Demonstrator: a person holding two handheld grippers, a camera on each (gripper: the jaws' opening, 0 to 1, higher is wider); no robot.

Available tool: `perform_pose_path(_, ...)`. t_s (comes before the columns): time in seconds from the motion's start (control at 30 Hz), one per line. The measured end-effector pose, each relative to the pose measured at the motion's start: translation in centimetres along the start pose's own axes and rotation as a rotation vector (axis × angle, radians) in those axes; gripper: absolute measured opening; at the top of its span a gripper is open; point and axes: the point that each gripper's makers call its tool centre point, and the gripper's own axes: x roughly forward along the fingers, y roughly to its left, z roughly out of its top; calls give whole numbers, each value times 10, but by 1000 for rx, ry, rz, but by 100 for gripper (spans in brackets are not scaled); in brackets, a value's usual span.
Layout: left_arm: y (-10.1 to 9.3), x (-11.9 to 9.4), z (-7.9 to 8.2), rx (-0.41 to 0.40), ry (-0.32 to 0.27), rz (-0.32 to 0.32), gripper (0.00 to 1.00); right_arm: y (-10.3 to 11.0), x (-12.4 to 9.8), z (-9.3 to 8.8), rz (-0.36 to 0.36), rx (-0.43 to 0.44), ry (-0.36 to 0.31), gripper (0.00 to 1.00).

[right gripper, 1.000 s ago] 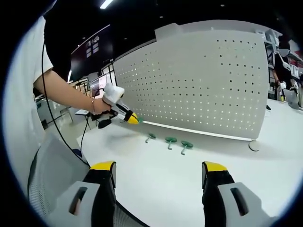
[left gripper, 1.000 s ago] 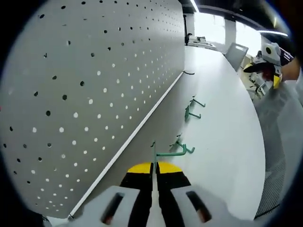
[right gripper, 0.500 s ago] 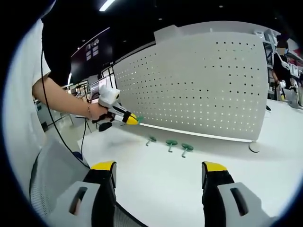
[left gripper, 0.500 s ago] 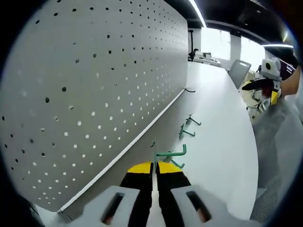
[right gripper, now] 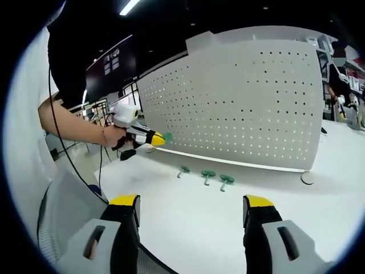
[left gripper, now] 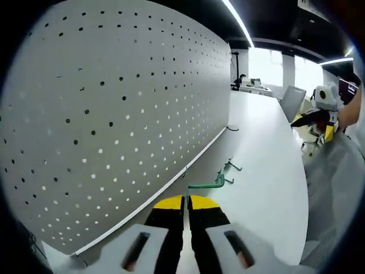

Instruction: Insert the hook assembly into the mounting plate slot until the hook locks in place.

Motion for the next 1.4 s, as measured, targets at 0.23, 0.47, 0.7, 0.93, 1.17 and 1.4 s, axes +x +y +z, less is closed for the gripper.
perform_pose_path(0.23,-14,-8,15,-12,-68,-1,2,1,-1,-1,4,5,-2,71)
perform_pose_path(0.47,-23,-18,28,-31,-130,7,2,1,-1,0,2,3,-3,71)
perform_pose_path(0.7,-32,-28,42,-44,-190,19,2,2,-1,1,5,7,-8,71)
perform_pose_path(0.93,-41,-32,45,-66,-217,25,2,2,-1,2,8,6,-15,71)
perform_pose_path(1.17,-45,-41,56,-68,-255,34,2,3,-2,3,10,6,-17,71)
perform_pose_path(1.4,-56,-49,66,-67,-296,36,2,4,-1,4,14,6,-21,71)
